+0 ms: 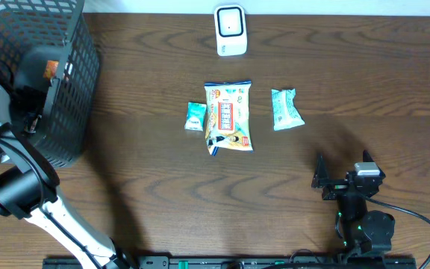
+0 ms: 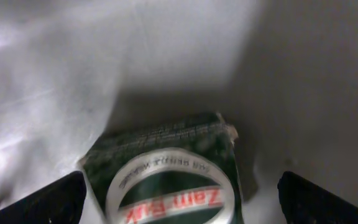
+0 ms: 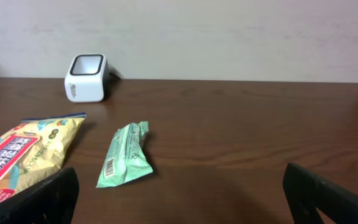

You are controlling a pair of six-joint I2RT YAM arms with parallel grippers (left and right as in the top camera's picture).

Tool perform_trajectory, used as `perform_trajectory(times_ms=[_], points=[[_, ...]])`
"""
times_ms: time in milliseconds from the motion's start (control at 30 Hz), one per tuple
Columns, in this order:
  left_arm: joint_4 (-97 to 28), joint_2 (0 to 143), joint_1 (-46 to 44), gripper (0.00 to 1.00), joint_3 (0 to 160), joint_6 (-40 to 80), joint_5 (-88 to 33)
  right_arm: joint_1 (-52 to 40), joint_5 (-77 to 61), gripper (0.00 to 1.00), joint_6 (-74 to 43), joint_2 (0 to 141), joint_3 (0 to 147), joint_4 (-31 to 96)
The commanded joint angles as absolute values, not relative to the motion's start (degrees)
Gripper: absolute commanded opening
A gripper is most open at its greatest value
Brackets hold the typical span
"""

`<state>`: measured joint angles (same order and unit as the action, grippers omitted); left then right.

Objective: Scan the item barcode
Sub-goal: 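Return the left gripper to the basket and grasp the dark green box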

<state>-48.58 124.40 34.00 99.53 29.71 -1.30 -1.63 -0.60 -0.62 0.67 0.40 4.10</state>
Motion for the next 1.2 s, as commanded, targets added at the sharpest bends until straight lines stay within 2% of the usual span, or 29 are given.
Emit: perform_trajectory(times_ms=[0,233,267,300,367,400,533,833,1033,1167], points=[[-44.91,125.27,34.0,0.97,95.74,28.67,-1.54,-1.58,-0.56,0.99,-0.14,0.32,0.32,4.4],[-41.89,125.27,34.0,0.78,92.86,28.23,-1.52,-1.58,-0.56,0.99,-0.14,0.32,0.32,4.4],[-41.87,125.25,34.0,0.59,92.88,28.25,-1.52,-1.58,-0.56,0.99,-0.14,0.32,0.32,4.4],[-41.89,125.19,34.0,0.53,92.92,28.25,-1.54,-1.58,-0.56,0.99,-0.14,0.32,0.32,4.4],[-41.89,124.84,34.0,0.46,92.92,28.25,-1.54,-1.58,-0.56,0.99,-0.14,0.32,0.32,4.4],[-41.93,124.46,34.0,0.4,93.03,28.25,-1.58,-1.58,-0.56,0.99,-0.14,0.32,0.32,4.4],[-42.22,121.23,34.0,0.31,93.41,28.27,-4.89,-1.58,-0.56,0.99,-0.14,0.32,0.32,4.4],[-41.41,104.53,34.0,0.32,93.62,28.42,-8.4,-1.58,-0.56,0.99,-0.14,0.32,0.32,4.4],[-38.39,89.21,34.0,0.34,93.62,35.94,-9.32,-1.58,-0.56,0.99,-0.14,0.32,0.32,4.4],[-35.79,79.31,33.3,0.34,93.62,40.73,-18.9,-1.58,-0.56,0.99,-0.14,0.32,0.32,4.4]])
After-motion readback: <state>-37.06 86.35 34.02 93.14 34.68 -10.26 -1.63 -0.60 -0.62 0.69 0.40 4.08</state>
